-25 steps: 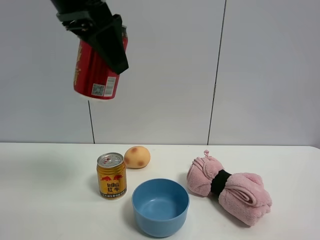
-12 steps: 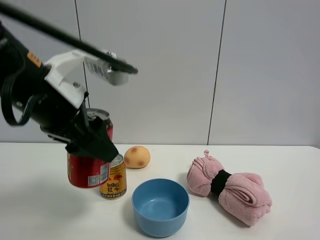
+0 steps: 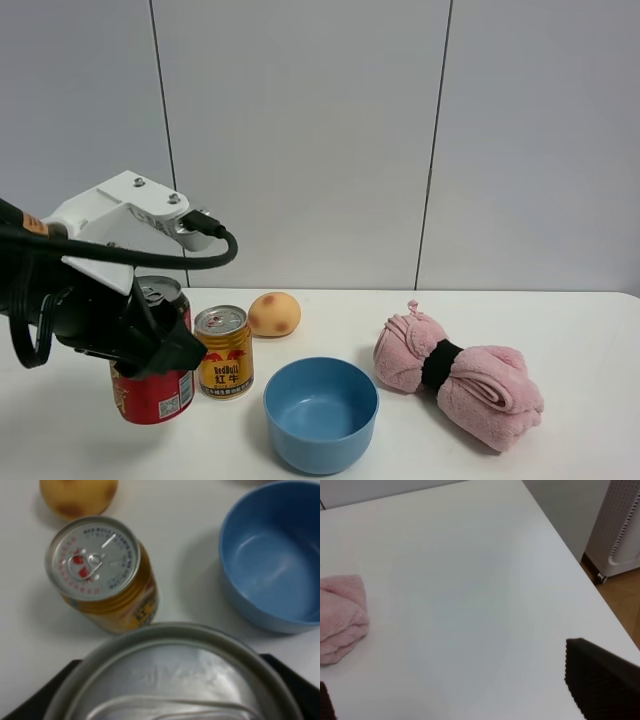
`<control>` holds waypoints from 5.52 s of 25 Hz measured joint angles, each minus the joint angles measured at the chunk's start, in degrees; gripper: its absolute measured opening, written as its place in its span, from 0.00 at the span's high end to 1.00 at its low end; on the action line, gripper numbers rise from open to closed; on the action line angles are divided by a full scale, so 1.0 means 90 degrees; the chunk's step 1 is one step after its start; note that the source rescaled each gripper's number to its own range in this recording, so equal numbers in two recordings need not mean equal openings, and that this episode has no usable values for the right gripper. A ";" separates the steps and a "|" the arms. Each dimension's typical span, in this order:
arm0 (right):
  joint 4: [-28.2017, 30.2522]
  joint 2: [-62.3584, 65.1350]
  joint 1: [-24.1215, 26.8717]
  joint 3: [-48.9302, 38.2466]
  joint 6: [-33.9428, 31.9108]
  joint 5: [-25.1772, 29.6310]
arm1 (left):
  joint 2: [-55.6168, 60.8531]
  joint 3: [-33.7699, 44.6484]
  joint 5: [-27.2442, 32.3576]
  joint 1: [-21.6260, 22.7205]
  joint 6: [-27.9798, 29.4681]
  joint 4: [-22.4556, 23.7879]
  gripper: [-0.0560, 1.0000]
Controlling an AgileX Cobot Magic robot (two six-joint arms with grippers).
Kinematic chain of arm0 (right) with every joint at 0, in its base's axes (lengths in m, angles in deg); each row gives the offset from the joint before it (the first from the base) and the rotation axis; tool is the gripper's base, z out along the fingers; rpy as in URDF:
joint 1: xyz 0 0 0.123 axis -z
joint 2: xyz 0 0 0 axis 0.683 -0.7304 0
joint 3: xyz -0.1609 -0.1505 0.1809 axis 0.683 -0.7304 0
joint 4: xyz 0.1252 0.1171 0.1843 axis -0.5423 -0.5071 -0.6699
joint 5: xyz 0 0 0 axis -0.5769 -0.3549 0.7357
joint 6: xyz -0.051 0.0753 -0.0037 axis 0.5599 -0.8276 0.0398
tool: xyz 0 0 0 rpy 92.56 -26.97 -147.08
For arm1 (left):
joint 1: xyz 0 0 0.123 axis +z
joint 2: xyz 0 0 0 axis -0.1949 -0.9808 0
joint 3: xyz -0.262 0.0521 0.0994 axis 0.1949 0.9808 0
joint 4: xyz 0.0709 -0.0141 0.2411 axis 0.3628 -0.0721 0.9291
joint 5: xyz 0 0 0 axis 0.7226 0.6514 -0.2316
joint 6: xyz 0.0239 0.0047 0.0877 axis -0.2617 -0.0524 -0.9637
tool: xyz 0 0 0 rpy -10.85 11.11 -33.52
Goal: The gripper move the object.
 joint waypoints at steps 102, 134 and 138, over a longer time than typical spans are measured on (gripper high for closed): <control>0.0000 0.0000 0.0000 0.0000 0.0000 0.0000 | -0.1896 0.0590 -0.4173 0.1007 0.4739 0.8298 0.75; 0.0000 0.0000 0.0000 0.0000 0.0000 0.0000 | 0.1096 0.0596 -0.3663 0.1014 0.5829 0.4800 0.44; 0.0000 0.0000 0.0000 0.0000 0.0000 0.0000 | 0.1957 0.0577 -0.2847 0.1014 0.5625 0.3281 0.44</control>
